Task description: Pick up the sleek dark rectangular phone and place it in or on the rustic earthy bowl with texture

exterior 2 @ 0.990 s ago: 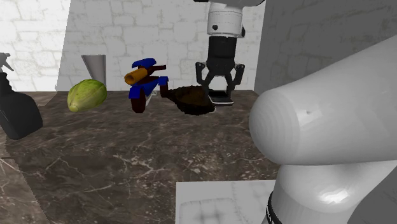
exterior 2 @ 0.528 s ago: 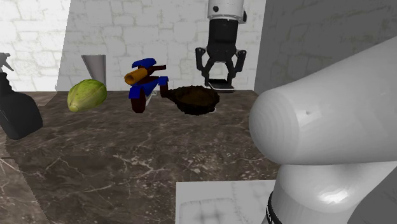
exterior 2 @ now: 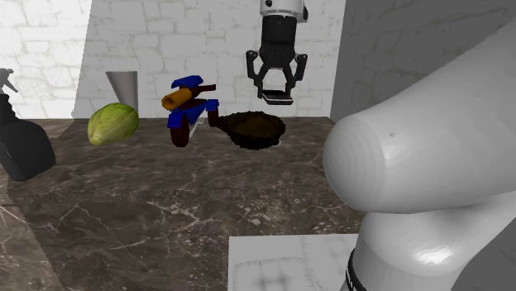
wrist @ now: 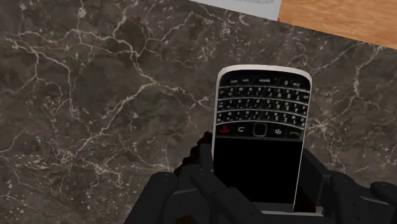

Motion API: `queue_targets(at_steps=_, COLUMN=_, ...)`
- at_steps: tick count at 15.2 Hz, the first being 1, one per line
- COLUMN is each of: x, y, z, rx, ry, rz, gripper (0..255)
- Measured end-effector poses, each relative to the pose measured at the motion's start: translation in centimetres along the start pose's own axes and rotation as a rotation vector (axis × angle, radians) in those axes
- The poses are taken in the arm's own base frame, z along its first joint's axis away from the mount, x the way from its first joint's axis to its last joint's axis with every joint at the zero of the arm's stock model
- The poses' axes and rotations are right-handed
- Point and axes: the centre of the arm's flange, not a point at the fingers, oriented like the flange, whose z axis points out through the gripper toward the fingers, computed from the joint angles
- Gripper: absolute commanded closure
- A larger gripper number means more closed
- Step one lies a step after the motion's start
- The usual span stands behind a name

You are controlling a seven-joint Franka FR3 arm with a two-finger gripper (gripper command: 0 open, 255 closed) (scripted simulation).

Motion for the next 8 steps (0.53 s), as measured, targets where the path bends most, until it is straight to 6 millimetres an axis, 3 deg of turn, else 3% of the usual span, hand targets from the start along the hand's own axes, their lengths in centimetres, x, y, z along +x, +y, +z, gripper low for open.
queue_targets(at_steps=8, x=10.2, y=-2.6, z=-0.4, rx=0.0, ry=0.0, rz=0.0, gripper=255)
